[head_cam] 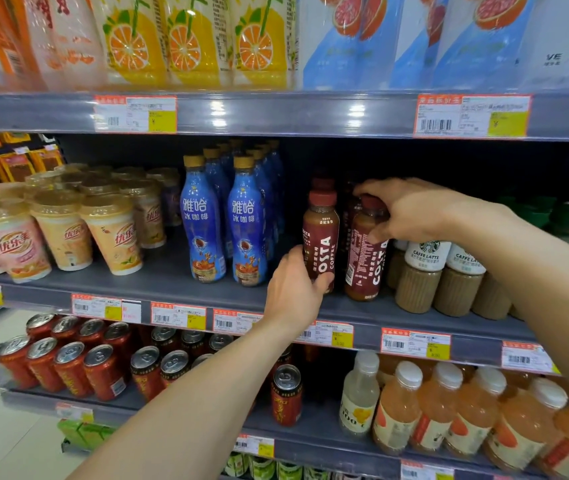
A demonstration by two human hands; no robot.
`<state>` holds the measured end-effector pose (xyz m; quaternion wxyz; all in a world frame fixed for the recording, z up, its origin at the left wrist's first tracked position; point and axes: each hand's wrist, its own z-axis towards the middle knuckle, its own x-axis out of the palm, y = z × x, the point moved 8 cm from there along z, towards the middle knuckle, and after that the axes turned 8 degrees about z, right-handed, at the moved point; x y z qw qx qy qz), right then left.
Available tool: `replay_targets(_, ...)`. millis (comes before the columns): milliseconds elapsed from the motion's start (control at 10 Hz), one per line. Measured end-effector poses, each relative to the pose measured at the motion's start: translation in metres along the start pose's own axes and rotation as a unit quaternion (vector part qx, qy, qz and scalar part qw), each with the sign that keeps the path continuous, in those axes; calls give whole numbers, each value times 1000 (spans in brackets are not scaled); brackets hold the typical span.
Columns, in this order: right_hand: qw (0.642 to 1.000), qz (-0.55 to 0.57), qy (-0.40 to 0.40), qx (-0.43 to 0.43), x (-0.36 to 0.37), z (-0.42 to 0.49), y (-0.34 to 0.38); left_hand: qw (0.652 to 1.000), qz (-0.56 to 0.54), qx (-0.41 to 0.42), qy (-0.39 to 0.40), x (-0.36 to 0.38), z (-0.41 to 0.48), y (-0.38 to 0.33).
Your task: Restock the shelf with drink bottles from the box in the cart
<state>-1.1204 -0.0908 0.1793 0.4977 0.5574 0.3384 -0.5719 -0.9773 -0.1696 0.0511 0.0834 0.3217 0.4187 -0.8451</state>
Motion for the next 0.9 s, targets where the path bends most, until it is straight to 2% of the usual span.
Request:
replay_targets(300, 999, 1, -46, -10, -7, -5, -2, 1000, 0, 2, 14, -8, -5, 0)
replay_targets(500, 991, 0, -124, -46, -11, -29, 6, 999, 39, 16, 18, -17, -13, -6)
replay_targets(600, 982, 15, -172, -79, -13, -50, 14, 996, 76, 44, 3, -28, -16, -17)
replay_targets(900, 969, 60, -213, -113, -29, -103, 26, 975, 164, 142, -53, -74, -26, -49)
